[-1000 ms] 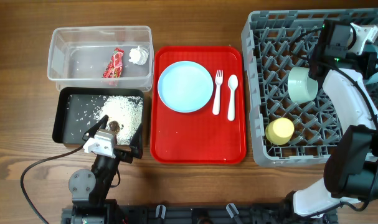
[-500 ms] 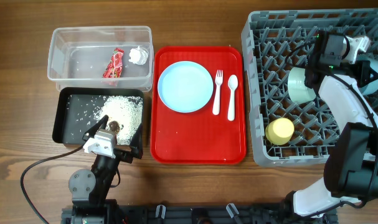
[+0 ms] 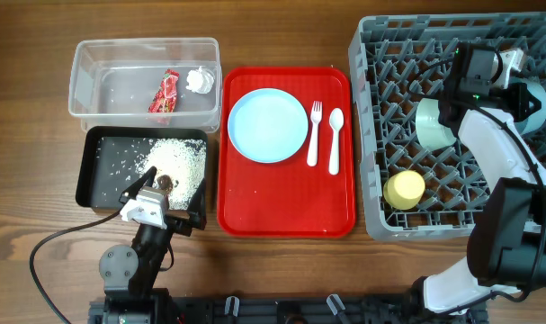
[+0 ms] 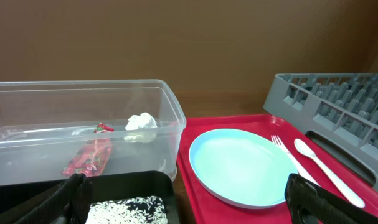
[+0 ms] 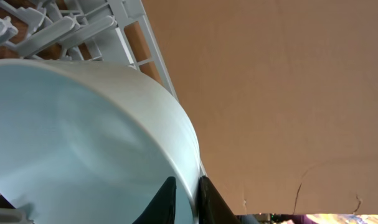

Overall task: Sort waste into correct bins and load items into the dishwasher rack
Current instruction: 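Lower the light-blue bowl into a rack slot and open the right gripper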

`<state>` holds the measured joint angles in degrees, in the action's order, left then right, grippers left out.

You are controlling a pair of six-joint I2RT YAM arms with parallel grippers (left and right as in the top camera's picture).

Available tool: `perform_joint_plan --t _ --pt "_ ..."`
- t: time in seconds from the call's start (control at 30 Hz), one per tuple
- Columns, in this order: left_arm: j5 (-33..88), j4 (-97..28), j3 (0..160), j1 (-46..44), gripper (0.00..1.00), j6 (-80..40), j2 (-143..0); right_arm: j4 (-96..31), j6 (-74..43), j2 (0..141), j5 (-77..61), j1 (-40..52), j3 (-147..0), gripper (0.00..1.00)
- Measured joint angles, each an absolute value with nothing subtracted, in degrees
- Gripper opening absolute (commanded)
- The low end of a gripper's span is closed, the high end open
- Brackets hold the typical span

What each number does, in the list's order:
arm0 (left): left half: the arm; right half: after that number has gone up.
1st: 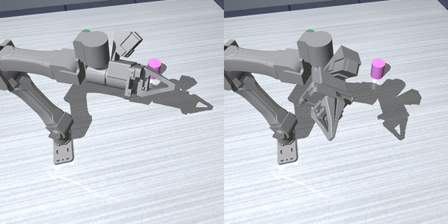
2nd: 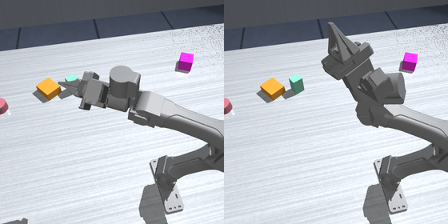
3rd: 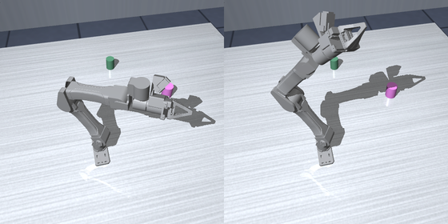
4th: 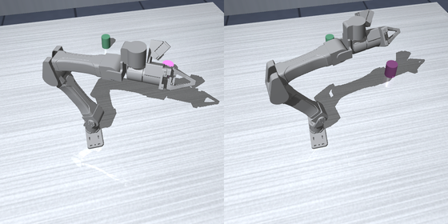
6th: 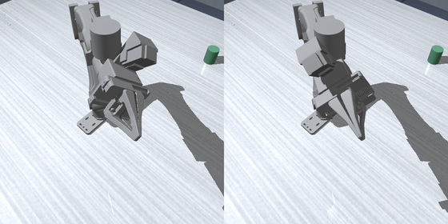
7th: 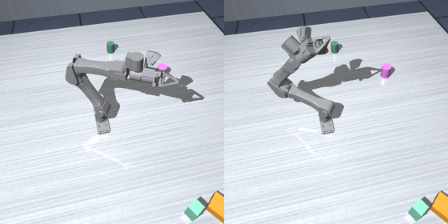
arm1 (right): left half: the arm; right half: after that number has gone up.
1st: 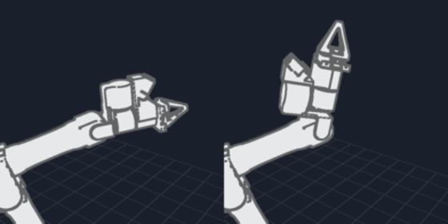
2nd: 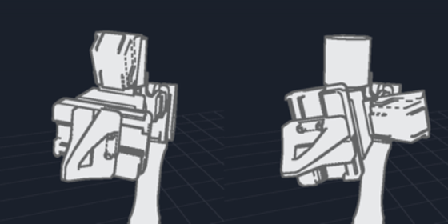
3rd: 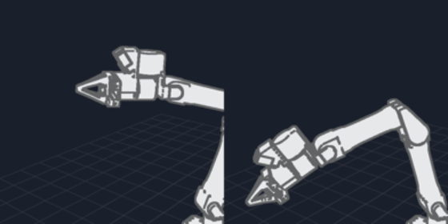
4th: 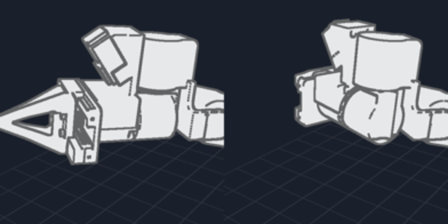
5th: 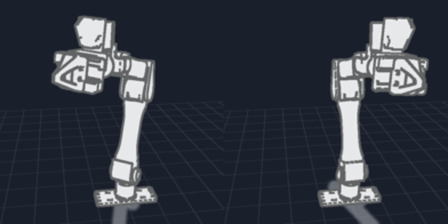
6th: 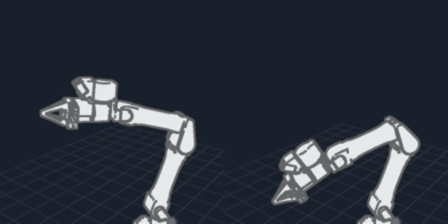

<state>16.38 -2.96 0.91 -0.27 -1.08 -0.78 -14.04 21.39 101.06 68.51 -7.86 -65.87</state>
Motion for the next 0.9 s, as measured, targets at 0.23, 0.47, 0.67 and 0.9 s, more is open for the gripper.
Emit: perform_joint_plan --t 0.23,0.47,0.67,0.9 --pt "16.38 -2.96 0.91 -0.27 1.0 -1.08 -0.78 -14.09 22.26 101.03 68.58 -7.14 -65.87 0.04" --pt "16.38 -2.96 0.91 -0.27 1.0 -1.08 -0.78 -14.06 22.22 101.03 68.62 -7.11 -65.87 0.04" --pt "16.38 -2.96 0.91 -0.27 1.0 -1.08 -0.78 -14.09 19.64 101.03 69.49 -8.01 -65.87 0.04" --pt "16.38 -2.96 0.91 -0.27 1.0 -1.08 -0.78 -14.0 18.24 101.03 69.43 -8.4 -65.87 0.04"
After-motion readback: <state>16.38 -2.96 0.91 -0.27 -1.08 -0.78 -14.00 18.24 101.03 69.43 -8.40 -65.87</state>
